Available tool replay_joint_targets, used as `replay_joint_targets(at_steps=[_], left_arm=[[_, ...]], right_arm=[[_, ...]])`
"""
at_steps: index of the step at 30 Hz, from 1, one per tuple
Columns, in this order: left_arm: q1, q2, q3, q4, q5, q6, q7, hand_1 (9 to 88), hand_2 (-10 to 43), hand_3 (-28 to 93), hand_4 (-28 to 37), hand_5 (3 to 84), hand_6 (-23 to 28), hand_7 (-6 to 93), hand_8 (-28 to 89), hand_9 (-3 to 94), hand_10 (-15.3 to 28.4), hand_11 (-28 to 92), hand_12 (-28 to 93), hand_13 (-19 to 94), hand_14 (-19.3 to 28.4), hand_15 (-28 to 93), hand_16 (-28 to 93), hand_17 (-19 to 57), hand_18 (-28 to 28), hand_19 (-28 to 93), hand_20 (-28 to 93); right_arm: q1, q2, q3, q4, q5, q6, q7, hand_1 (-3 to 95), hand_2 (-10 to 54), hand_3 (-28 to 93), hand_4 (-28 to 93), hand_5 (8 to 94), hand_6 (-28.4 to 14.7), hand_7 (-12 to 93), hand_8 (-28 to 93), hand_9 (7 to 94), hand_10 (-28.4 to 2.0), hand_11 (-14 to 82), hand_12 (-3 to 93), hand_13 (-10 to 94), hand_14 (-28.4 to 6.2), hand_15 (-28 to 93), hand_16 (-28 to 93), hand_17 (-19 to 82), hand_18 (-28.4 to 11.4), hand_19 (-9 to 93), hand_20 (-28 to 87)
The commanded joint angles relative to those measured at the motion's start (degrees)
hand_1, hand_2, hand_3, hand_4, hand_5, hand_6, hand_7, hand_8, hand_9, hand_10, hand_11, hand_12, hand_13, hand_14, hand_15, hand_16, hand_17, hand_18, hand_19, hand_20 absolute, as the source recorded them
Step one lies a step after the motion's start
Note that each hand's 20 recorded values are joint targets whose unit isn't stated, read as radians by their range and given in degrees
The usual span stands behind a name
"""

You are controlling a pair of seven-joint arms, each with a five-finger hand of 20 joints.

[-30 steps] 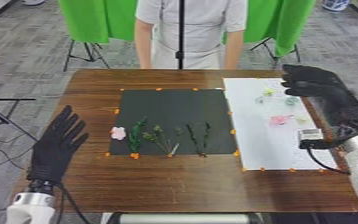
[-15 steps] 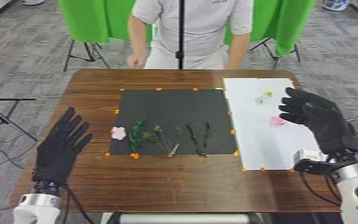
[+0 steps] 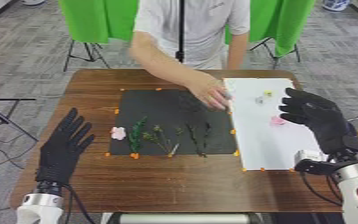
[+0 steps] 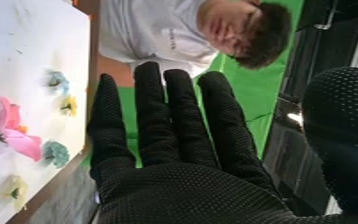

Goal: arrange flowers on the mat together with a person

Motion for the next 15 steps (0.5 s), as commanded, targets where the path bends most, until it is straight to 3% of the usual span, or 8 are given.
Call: replay_joint_targets(at_steps=[1,15], left_arm=[[0.6,0.2,0.41,0.36,0.0,-0.03,-0.05,24.6,-3.5,73,-26.6,24.4,1.0,16.1,-9,17.8,9.3,11,14,16,11.0,12,7,-13.0,19.4,38,14],[0.8,-0.21,0.21,0.27,0.12,0.02,-0.49,24.7,-3.4,73,-26.7,24.4,1.0,16.1,-9,17.8,9.3,12,14,16,11.1,13,7,-13.0,19.4,38,14]], right_arm=[[-0.9,-0.3,0.8,-0.4,-0.3,-0.1,0.4,16.2,0.8,88,-22,40.9,-7.0,14,-9,39.0,-15.1,14.8,22.8,31,-13.1,28,24,7,-22.5,45,29],[-0.7,-0.4,0.4,-0.1,-0.4,0.4,1.0,16.5,1.0,88,-22,41.0,-7.0,14,-9,39.0,-15.0,14.9,22.7,31,-13.1,29,24,7,-22.5,45,29]])
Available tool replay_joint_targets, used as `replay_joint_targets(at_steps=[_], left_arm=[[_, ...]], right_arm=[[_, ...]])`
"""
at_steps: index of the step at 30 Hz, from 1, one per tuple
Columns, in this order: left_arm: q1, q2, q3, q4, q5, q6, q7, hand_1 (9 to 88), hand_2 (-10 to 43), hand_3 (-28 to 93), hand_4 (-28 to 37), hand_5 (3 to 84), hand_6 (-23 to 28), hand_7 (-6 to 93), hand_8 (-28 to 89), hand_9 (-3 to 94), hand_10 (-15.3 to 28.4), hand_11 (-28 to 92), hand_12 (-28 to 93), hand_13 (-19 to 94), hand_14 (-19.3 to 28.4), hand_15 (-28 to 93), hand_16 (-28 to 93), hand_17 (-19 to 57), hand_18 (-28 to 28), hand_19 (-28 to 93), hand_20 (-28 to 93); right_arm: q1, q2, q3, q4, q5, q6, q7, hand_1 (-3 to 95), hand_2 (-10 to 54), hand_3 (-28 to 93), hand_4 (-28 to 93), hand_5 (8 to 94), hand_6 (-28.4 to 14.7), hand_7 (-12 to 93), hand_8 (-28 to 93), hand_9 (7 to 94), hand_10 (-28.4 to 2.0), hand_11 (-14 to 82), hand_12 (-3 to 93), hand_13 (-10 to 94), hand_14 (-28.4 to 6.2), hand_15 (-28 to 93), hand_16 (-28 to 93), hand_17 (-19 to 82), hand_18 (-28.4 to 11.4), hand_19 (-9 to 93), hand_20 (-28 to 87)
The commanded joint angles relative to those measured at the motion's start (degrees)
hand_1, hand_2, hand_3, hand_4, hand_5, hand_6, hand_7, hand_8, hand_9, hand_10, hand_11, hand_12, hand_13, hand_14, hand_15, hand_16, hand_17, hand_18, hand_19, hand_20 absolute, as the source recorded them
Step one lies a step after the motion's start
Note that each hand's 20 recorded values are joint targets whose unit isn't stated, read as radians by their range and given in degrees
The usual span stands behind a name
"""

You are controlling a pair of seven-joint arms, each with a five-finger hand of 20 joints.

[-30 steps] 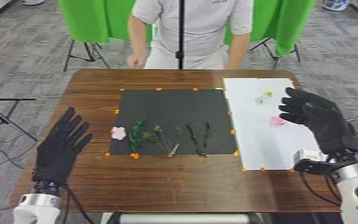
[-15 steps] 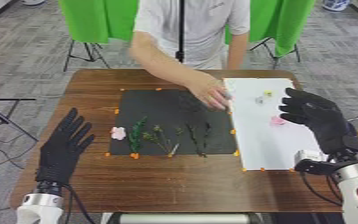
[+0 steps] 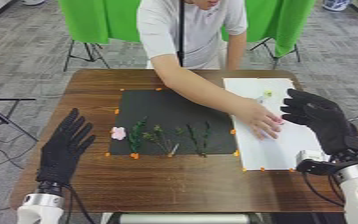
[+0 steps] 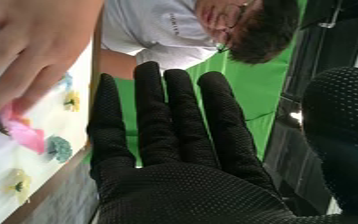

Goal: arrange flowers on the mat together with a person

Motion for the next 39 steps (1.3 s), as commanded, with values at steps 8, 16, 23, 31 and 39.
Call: replay_joint_targets(at_steps=[8,16,23,31,39], left_arm=[[0.8,-0.68,-0.16,0.14,0.18,0.02,-0.88,24.5,-3.5,73,-26.7,24.4,1.0,16.0,-9,17.8,9.4,12,14,16,11.1,13,7,-13.0,19.4,38,14],[0.7,-0.73,-0.42,0.02,0.23,-0.18,-1.2,24.5,-3.5,73,-26.7,24.4,0.9,15.9,-9,17.8,9.4,11,14,16,11.2,13,7,-13.0,19.5,38,14],[0.3,-0.2,-0.17,0.26,0.05,-0.31,-1.18,24.6,-3.3,73,-26.8,24.4,1.1,16.0,-9,17.8,9.4,12,14,16,11.1,13,7,-13.0,19.5,38,14],[0.9,-0.29,-0.33,0.07,0.09,-0.27,-1.08,24.5,-3.1,73,-26.6,24.4,1.0,16.0,-9,17.8,9.3,12,14,16,11.2,13,7,-13.0,19.5,38,14],[1.0,-1.09,-0.44,-0.07,0.27,-0.44,-1.86,24.4,-3.3,73,-26.6,24.4,1.0,16.1,-9,17.8,9.3,11,14,16,11.2,13,7,-13.0,19.4,38,14]], right_arm=[[0.0,-0.6,-0.8,0.1,-0.5,0.6,0.5,16.6,1.3,88,-22,41.1,-7.1,14,-9,39.1,-15.1,14.9,22.7,31,-13.1,29,24,7,-22.5,46,29],[-0.3,-1.0,-0.9,0.0,-0.3,0.8,0.5,16.6,1.6,88,-22,41.3,-7.1,14,-9,39.2,-15.2,15.0,22.6,31,-13.2,29,24,7,-22.5,46,29],[-0.2,-1.2,-1.1,0.1,-0.1,0.0,0.8,16.4,2.1,88,-22,41.5,-7.2,14,-10,39.4,-15.2,15.1,22.6,31,-13.2,29,23,7,-22.4,46,29],[-0.3,-1.3,-0.9,0.2,-0.3,-0.6,0.9,16.4,2.2,88,-22,41.5,-7.2,14,-9,39.4,-15.2,15.2,22.5,32,-13.2,29,23,7,-22.4,46,29],[-0.5,-1.8,-1.4,0.2,-0.3,-0.6,1.1,16.3,2.3,88,-22,41.5,-7.1,14,-10,39.4,-15.2,15.3,22.6,32,-13.2,29,23,7,-22.4,46,29]])
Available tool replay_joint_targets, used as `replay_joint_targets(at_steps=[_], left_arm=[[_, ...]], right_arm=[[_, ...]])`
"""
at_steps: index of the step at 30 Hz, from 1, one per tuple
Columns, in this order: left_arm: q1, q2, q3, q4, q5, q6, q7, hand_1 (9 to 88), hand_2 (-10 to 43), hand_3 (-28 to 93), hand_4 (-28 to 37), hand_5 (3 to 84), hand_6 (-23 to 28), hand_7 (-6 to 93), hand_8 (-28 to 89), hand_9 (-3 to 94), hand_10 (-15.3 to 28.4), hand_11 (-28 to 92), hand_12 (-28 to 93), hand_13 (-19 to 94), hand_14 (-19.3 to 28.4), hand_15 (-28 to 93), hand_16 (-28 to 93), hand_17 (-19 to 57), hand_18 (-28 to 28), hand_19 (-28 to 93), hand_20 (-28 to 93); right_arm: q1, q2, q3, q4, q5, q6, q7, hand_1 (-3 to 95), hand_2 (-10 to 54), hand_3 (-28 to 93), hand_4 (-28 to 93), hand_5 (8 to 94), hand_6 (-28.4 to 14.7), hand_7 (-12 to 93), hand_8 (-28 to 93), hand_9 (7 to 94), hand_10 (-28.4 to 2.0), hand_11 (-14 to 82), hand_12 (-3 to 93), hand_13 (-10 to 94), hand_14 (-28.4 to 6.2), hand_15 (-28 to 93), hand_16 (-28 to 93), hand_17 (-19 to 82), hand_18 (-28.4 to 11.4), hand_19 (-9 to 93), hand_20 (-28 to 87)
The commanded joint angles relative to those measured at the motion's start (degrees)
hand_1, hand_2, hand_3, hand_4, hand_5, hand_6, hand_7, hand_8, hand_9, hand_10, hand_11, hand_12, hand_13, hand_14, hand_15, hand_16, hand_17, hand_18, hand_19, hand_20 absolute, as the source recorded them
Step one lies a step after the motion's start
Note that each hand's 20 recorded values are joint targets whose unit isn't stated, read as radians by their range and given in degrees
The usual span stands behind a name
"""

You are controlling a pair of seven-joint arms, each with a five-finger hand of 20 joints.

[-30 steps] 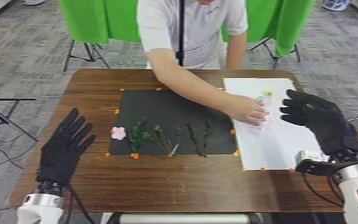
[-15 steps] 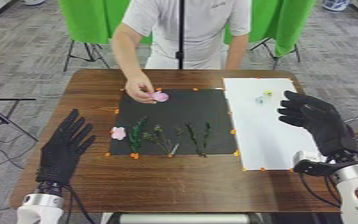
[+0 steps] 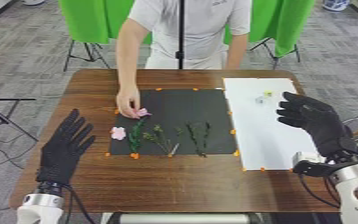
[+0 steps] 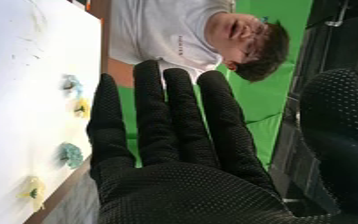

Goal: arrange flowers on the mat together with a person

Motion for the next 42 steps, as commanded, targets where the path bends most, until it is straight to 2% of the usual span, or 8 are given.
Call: replay_joint_targets(at_steps=[1,7,14,21,25,31,37,42], left_arm=[[0.7,-0.93,-0.2,-0.04,0.3,-0.34,-1.4,24.3,-3.4,73,-26.6,24.4,1.0,16.1,-9,17.8,9.4,11,14,16,11.2,13,7,-13.0,19.4,38,14],[0.3,-1.02,-0.75,0.04,0.36,-0.23,-1.39,24.4,-3.2,73,-26.7,24.4,1.0,16.1,-9,17.8,9.4,11,14,16,11.2,13,7,-13.0,19.5,38,14],[0.3,-0.37,-1.03,-0.05,0.43,-0.33,-1.29,24.3,-3.1,73,-26.7,24.4,1.0,16.1,-9,17.8,9.4,11,14,16,11.2,13,7,-13.0,19.5,38,14],[1.1,0.26,-1.15,-0.38,0.09,0.39,-0.61,24.4,-3.1,73,-26.6,24.4,1.0,15.9,-9,17.9,9.4,12,14,16,11.2,13,7,-12.9,19.5,38,14],[1.2,0.07,-0.87,-0.41,0.1,0.19,-0.54,24.4,-3.2,73,-26.6,24.5,1.0,16.0,-9,17.9,9.4,11,14,16,11.2,13,7,-13.0,19.5,38,14],[0.8,0.61,-0.32,-0.16,-0.22,0.34,-0.46,24.4,-3.2,73,-26.7,24.5,1.1,16.0,-9,17.9,9.4,12,14,16,11.2,13,7,-13.0,19.5,38,14],[1.0,0.69,-0.42,-0.16,-0.13,0.47,-0.52,24.3,-3.2,73,-26.7,24.5,1.1,16.0,-9,17.8,9.4,12,14,16,11.2,13,7,-13.0,19.5,38,14],[1.4,1.0,-0.32,-0.29,-0.27,0.55,-0.24,24.4,-3.1,73,-26.7,24.5,1.1,16.0,-9,17.8,9.4,11,14,16,11.2,13,7,-13.0,19.5,38,14]], right_arm=[[-0.7,-0.8,-0.4,0.0,-0.3,-0.3,0.1,16.4,2.3,88,-22,41.5,-7.1,14,-10,39.4,-15.2,15.3,22.6,32,-13.2,29,23,7,-22.4,46,29],[-0.3,-0.5,-0.8,0.1,-0.4,0.0,0.0,16.3,2.2,88,-22,41.5,-7.0,14,-10,39.4,-15.2,15.2,22.5,32,-13.3,29,23,7,-22.4,46,29],[-0.1,-0.5,-0.7,0.2,-0.6,-0.2,-0.5,16.6,1.7,89,-22,41.4,-7.0,14,-10,39.5,-15.1,15.3,22.5,32,-13.2,30,23,7,-22.4,46,29],[1.6,1.5,-1.3,1.1,-1.6,1.6,-1.3,17.2,1.2,89,-22,41.7,-7.1,14,-10,40.1,-15.2,15.8,22.3,34,-13.2,30,23,9,-22.2,46,29],[3.9,5.6,-1.7,2.4,-12.2,3.6,-1.7,18.3,0.3,88,-23,42.7,-7.0,15,-10,41.7,-15.1,16.5,21.9,38,-13.2,34,22,11,-22.5,52,31],[7.2,10.6,-0.9,5.4,-33.8,3.8,-1.5,21.8,-2.5,86,-24,43.2,-6.3,18,-11,42.6,-14.5,18.7,21.2,39,-12.1,39,19,14,-21.5,56,33],[9.0,14.0,-1.7,8.6,-56.0,3.0,2.1,23.9,-6.1,86,-25,40.4,-4.9,21,-13,39.2,-13.0,18.9,21.5,33,-10.5,37,19,11,-21.0,54,32],[12.1,16.4,-5.7,11.6,-63.2,-0.2,8.5,23.9,-9.3,86,-27,33.3,-4.9,21,-12,30.9,-11.7,15.2,23.6,26,-9.9,31,22,9,-20.2,51,31]])
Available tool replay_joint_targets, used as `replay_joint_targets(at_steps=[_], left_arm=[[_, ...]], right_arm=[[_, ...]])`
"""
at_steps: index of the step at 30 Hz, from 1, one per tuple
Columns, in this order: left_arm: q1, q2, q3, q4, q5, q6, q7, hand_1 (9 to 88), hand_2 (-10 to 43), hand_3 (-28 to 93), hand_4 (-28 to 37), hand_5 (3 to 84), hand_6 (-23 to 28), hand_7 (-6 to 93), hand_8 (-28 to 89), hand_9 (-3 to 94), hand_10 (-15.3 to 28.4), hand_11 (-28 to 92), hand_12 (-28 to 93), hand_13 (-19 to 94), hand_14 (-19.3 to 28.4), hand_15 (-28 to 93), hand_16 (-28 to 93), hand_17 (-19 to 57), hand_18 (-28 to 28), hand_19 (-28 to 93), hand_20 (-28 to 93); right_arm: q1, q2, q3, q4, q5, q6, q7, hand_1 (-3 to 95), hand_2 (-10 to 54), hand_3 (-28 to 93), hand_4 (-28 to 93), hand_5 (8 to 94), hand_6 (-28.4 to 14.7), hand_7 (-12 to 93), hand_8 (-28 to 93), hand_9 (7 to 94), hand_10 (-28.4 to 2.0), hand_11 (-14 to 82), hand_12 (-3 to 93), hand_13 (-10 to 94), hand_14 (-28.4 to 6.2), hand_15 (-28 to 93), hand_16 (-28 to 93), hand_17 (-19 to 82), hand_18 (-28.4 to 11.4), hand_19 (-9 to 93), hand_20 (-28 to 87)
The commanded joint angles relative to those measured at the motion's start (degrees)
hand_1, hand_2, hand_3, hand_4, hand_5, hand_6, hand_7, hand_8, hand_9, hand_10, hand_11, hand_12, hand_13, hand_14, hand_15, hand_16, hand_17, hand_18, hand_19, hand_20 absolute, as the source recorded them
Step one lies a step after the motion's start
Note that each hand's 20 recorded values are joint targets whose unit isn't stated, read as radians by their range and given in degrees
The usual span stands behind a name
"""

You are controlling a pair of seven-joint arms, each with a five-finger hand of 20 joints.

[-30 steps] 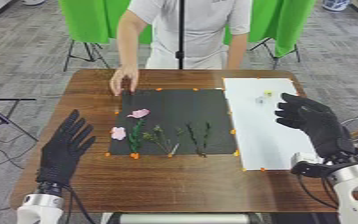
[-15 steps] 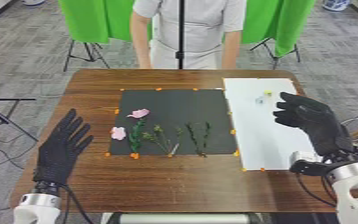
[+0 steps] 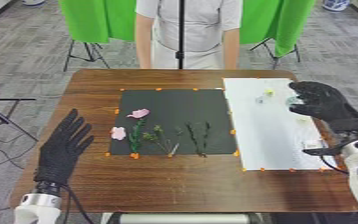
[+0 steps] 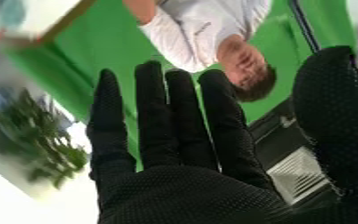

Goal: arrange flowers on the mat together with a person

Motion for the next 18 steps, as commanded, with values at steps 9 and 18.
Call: replay_joint_targets(at_steps=[9,18], left_arm=[[0.9,-0.08,0.18,-0.13,-0.05,0.3,-0.74,24.4,-3.2,73,-26.7,24.5,1.1,15.8,-9,17.9,9.4,11,14,16,11.3,13,7,-13.0,19.5,38,14],[0.6,-0.11,0.36,0.05,0.03,0.17,-0.8,24.4,-3.1,73,-26.8,24.4,1.1,16.0,-9,17.9,9.4,11,14,16,11.4,13,7,-13.0,19.5,38,14]], right_arm=[[8.5,6.3,-10.7,10.3,-28.5,-3.0,17.1,24.6,-9.5,85,-28,26.6,-5.9,19,-10,25.4,-10.7,12.1,27.1,25,-10.0,31,26,8,-19.5,51,32],[15.4,8.7,-20.0,18.1,-33.9,2.5,23.4,29.7,-9.5,87,-28,38.9,-3.7,30,-16,41.0,-11.2,33.1,24.4,40,-8.7,55,16,14,-18.9,61,35]])
